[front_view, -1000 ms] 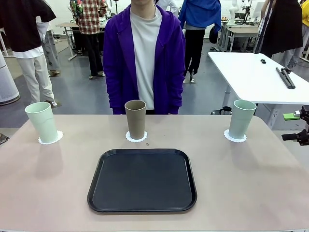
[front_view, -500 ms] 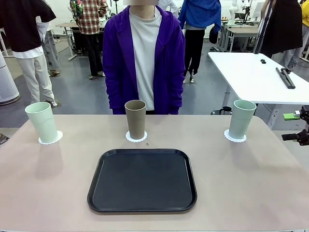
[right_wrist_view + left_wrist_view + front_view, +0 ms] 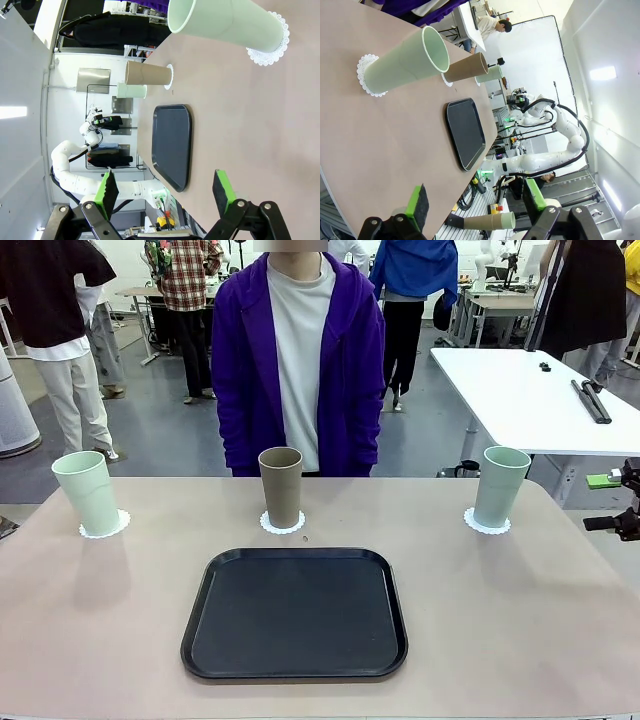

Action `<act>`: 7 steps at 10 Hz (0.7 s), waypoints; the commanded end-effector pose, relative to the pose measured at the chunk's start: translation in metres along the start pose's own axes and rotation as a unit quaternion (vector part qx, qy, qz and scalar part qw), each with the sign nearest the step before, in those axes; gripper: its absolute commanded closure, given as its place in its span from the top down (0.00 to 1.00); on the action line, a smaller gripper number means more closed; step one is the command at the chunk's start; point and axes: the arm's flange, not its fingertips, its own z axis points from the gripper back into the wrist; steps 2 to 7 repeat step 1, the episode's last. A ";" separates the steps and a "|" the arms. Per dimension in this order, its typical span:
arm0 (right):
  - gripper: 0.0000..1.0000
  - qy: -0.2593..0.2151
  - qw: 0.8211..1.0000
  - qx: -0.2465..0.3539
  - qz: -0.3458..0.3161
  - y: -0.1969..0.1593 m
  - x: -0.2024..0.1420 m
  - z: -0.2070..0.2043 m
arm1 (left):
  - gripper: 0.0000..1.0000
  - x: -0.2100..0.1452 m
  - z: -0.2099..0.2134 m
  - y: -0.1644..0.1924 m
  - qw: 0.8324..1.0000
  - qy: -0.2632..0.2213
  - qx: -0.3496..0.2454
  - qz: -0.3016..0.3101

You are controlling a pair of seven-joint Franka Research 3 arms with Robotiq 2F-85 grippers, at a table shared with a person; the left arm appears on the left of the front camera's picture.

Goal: Place coasters on the table and set cups on them.
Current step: Take one Reusable plastic cup from the Flat Tray and place it on a coaster set by the human.

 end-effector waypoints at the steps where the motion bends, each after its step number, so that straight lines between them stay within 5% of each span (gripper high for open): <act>1: 1.00 0.004 1.000 0.001 -0.001 -0.001 -0.003 -0.001 | 1.00 0.000 0.001 -0.001 1.000 -0.001 0.001 0.000; 7: 1.00 0.004 1.000 0.001 -0.001 -0.001 -0.003 -0.001 | 1.00 0.000 0.001 -0.001 1.000 -0.001 0.001 0.000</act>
